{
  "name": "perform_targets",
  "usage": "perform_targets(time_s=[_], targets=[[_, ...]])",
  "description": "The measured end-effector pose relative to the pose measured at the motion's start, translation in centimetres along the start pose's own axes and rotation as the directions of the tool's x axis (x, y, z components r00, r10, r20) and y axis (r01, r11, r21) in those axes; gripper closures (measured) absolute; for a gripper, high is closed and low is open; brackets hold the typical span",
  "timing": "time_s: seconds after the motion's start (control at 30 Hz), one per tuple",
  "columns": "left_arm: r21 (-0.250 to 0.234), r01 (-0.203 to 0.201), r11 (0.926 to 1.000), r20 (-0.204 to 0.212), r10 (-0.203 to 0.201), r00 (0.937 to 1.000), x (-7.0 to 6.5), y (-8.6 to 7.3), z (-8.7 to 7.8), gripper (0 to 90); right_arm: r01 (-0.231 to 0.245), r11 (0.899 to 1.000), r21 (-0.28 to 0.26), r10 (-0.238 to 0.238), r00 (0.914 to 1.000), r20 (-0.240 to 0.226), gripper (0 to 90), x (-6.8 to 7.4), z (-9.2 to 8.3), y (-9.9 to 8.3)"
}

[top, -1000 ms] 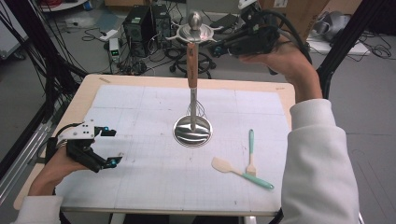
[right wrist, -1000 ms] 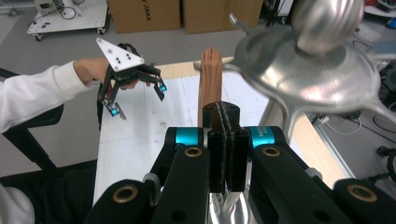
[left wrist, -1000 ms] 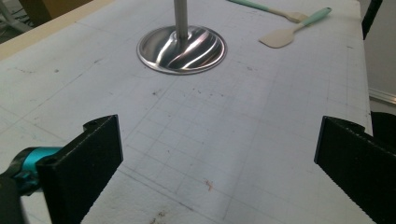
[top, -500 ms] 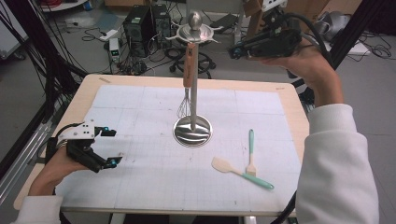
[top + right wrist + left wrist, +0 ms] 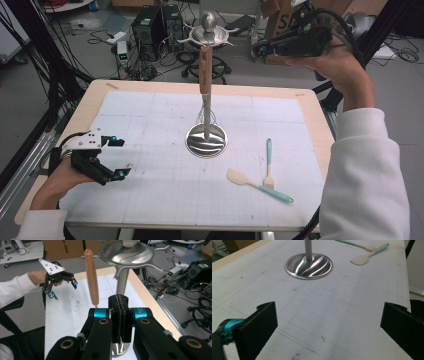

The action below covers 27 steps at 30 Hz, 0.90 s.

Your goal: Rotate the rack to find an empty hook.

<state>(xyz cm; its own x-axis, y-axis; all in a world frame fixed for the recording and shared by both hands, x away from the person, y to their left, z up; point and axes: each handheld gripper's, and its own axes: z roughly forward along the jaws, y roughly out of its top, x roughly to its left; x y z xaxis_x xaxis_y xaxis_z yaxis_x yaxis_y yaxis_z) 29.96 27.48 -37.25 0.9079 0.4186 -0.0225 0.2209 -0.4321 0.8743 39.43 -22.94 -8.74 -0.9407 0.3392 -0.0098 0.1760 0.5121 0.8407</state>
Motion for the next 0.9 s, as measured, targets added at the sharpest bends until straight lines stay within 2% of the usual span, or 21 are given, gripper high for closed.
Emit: perform_targets(time_s=[0.43, 0.67, 0.9], targets=[[-0.008, 0.015, 0.9999, -0.005, -0.015, 0.9999, 0.1, -0.5, -0.5, 1.7, 0.002, 1.000, -0.005, -0.003, 0.9999, -0.016, 89.4, -1.2, 2.3, 0.9], [-0.013, 0.018, 0.9998, -0.006, -0.018, 0.9998, 0.0, -0.5, -0.5, 1.7, 0.022, 1.000, -0.008, -0.022, 0.9994, -0.025, 89.4, -0.8, 3.2, 1.6], [-0.011, 0.016, 0.9998, -0.007, -0.016, 0.9998, 0.0, -0.5, -0.5, 1.7, 0.044, 0.999, 0.000, -0.044, 0.9970, -0.063, 89.4, 0.0, 4.0, 2.5]])
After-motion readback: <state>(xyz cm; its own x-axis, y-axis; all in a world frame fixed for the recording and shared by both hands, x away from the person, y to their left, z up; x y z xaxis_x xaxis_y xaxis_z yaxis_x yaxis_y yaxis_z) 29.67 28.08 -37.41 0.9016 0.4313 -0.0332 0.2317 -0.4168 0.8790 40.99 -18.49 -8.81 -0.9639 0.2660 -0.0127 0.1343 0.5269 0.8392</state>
